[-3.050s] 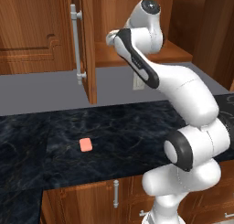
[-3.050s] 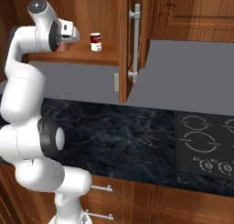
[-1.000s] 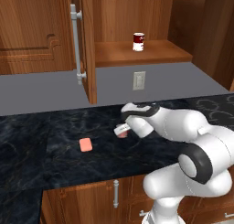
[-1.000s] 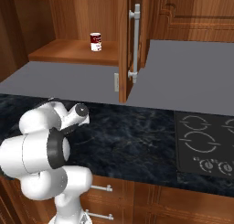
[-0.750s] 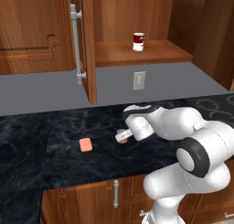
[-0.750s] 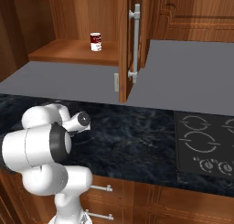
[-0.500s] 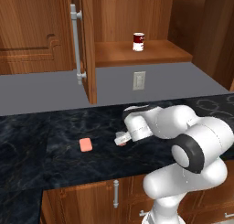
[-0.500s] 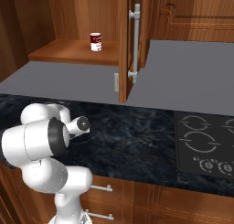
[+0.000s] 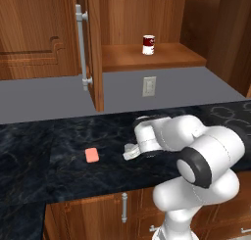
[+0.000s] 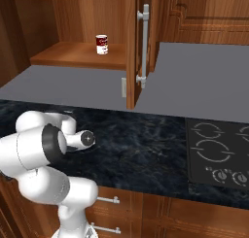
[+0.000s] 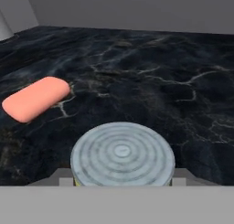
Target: Restock the canned food cabinet by taking the new fresh canned food from the counter and placing it in the cabinet. Then, take the old canned food from the cabinet and place it on the counter.
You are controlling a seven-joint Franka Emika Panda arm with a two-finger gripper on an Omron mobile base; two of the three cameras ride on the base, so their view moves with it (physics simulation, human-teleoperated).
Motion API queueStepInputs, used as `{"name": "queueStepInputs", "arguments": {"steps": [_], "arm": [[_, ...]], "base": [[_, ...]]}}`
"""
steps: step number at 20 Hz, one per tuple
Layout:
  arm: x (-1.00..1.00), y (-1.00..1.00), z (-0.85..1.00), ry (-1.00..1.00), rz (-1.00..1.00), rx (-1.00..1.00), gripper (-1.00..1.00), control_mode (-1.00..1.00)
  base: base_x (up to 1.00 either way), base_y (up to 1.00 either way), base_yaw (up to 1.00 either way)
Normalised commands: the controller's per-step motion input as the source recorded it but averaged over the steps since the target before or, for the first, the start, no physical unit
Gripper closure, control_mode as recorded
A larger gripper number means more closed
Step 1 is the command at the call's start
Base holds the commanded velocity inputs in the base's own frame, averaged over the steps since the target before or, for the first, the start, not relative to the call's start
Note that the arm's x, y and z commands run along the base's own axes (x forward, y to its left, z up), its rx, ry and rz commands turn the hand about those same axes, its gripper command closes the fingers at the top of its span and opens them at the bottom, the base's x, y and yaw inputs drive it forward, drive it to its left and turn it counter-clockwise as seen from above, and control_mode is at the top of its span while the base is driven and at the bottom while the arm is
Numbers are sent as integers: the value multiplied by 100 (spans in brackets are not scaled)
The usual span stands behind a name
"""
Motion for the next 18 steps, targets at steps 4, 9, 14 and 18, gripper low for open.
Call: {"name": "queueStepInputs", "arguments": {"steps": [4, 9, 14, 18], "arm": [[0, 1, 3, 0, 0, 0, -100, -100], [0, 0, 52, 0, 0, 0, -100, -100], [-3, 1, 94, -1, -1, 0, -100, -100], [-39, 0, 100, -2, 0, 0, -100, -100]], "base": [[0, 0, 0], [0, 0, 0], [0, 0, 0], [0, 0, 0]]}}
